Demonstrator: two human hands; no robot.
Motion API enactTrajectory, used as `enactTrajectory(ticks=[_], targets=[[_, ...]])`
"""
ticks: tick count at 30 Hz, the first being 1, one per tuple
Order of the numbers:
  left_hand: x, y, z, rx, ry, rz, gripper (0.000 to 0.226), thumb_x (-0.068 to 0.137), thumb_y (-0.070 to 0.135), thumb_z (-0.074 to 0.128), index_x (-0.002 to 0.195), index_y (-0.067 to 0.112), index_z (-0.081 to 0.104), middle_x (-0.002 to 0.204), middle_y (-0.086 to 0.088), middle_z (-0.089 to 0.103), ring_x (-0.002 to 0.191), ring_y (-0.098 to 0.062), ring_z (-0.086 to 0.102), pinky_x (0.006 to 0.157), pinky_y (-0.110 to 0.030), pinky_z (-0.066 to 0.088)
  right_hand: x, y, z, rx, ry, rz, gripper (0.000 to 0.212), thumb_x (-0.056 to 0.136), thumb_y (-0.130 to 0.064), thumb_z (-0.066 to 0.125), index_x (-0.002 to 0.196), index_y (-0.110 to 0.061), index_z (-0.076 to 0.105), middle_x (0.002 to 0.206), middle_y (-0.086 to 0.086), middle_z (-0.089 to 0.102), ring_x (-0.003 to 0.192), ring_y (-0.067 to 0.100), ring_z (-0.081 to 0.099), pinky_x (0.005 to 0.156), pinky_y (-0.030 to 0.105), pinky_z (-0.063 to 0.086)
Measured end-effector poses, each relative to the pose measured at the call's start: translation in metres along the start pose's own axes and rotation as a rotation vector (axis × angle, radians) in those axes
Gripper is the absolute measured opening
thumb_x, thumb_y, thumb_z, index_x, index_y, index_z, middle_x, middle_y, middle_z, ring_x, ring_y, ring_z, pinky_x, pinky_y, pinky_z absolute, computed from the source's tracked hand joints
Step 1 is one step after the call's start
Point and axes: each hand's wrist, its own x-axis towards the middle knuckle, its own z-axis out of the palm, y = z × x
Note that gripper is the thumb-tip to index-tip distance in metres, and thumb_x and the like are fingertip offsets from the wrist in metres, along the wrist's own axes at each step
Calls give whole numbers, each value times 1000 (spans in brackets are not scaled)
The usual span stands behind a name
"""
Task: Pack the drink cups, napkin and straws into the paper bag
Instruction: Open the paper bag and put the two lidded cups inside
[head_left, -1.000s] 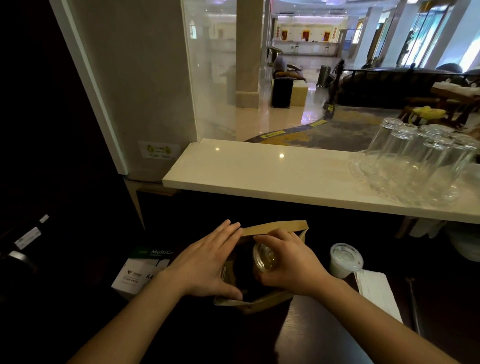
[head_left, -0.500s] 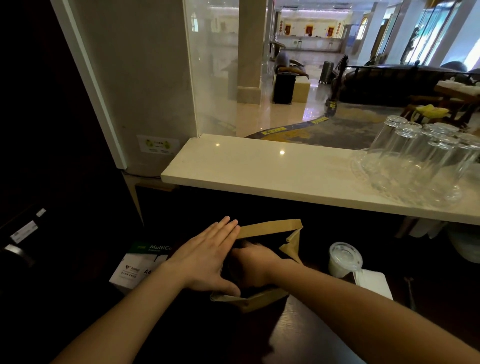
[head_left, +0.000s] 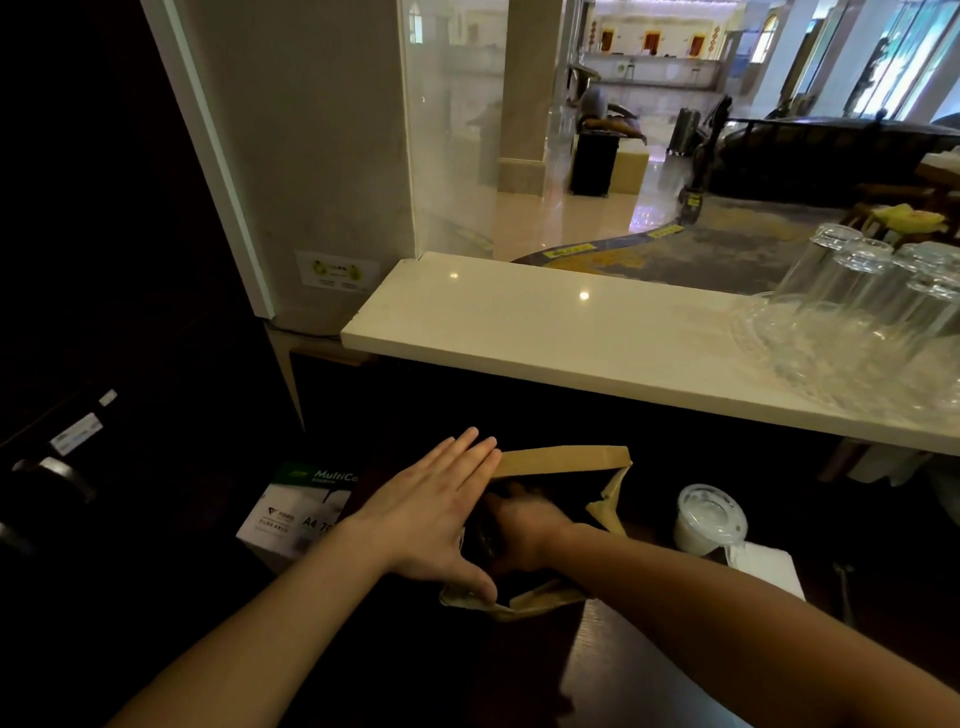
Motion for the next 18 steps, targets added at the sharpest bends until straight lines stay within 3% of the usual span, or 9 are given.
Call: enactTrajectory(ticks=[7,14,18], targets=[[-1,2,-2,-13,-12,6,139,55,100,41,149,22,-26,159,4,-28,139,-9,-37,114,-32,-17,3,0,10,52,-39,-20,102,68,-50,81,147,-16,25,141,18,42,128,38,41,95,42,44],[-4,5,0,-37,-1,-2,141,54,98,47,149,22,-24,159,4,-29,140,-9,-36,114,-31,-17,5,-1,21,2,-9,-8,111,67,-57,78,151,-23,14,152,18,24,138,39,25,106,46,36],[-6,8,1,-60,-6,-24,142,53,98,46,149,22,-25,159,5,-29,139,-8,-36,114,-31,-16,1,-1,15,34,24,4,105,69,-57,75,150,-21,19,152,13,32,139,34,27,108,45,33]])
